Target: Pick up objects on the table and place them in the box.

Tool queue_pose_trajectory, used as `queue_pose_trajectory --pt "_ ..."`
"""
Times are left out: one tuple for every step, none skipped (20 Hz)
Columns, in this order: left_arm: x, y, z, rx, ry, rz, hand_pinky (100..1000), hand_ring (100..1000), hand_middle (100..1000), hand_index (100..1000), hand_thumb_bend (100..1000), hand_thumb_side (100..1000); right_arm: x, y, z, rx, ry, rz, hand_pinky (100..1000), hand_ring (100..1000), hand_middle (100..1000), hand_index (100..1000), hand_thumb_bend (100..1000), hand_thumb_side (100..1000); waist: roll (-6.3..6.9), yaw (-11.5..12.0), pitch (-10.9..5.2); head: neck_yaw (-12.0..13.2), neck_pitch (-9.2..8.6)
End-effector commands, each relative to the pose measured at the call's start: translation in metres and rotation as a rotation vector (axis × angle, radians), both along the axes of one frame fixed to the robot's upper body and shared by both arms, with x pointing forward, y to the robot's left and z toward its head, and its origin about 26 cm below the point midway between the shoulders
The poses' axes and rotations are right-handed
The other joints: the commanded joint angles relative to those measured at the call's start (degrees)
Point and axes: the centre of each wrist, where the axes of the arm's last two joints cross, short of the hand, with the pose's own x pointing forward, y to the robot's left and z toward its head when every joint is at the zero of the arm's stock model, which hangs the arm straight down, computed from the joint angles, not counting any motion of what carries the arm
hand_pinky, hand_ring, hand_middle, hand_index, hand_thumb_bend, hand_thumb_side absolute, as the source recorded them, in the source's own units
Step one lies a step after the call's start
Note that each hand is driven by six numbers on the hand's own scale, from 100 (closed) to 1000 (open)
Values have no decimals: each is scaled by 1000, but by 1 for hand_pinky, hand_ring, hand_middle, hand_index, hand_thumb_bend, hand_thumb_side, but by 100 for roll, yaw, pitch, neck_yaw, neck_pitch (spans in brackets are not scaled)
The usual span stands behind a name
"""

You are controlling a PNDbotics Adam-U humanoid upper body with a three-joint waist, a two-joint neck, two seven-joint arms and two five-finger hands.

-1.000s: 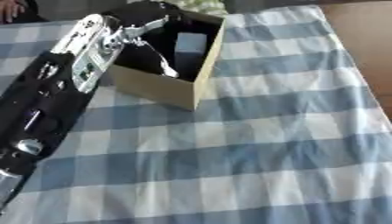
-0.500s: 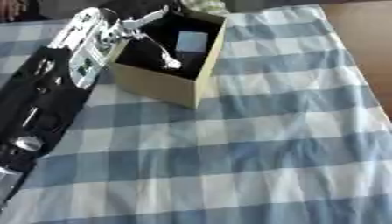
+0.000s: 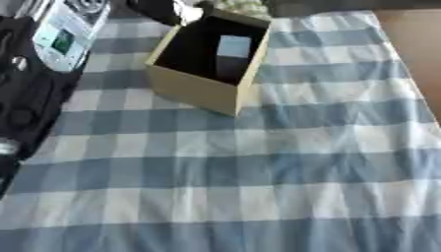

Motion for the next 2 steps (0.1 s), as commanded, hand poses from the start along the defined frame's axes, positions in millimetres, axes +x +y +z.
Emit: queue_pose_trajectory --pt "-40 12 19 -66 -89 -72 673 812 800 865 413 326 -4 -2 5 -6 -24 -20 730 710 655 788 100 1000 -30 81 -231 -78 181" --pt "-48 16 16 -88 -101 -91 665 809 800 870 400 346 -4 -2 4 -4 -22 -21 731 711 656 788 100 1000 -40 130 -272 -94 223"
